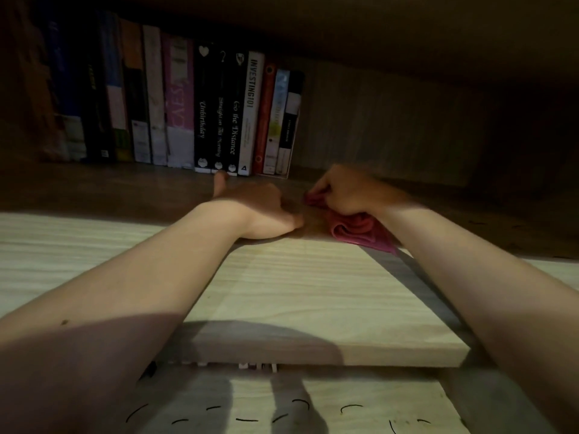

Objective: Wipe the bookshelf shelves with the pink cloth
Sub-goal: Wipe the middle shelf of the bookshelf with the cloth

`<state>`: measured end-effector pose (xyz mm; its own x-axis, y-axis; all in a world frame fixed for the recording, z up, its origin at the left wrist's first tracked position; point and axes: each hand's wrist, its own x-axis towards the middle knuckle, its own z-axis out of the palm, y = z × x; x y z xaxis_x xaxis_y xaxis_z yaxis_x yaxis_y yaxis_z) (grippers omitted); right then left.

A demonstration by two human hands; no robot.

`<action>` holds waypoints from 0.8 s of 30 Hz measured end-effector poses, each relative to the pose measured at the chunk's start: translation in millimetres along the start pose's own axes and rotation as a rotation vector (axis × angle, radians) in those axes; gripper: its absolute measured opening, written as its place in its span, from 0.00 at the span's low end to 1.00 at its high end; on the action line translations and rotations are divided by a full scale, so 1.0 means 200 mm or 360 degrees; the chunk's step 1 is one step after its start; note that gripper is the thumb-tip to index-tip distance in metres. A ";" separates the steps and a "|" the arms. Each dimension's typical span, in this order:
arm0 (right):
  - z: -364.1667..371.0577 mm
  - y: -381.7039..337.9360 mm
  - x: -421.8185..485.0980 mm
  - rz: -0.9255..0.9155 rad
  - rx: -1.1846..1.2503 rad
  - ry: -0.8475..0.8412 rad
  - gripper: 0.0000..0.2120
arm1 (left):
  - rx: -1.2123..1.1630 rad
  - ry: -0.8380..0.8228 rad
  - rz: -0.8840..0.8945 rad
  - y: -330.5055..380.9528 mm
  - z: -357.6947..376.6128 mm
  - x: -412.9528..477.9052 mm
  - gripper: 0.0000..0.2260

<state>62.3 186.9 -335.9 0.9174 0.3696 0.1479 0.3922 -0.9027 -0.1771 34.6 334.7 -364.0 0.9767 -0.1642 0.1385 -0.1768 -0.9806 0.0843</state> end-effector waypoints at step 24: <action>-0.02 -0.01 -0.04 -0.0007 0.0203 -0.0058 0.20 | -0.0022 -0.0015 0.0031 0.00 0.00 0.00 0.26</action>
<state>54.4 186.0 -332.2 0.9167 0.3830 0.1140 0.3993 -0.8667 -0.2991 34.4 334.7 -364.1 0.9741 -0.1844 0.1308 -0.1975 -0.9757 0.0952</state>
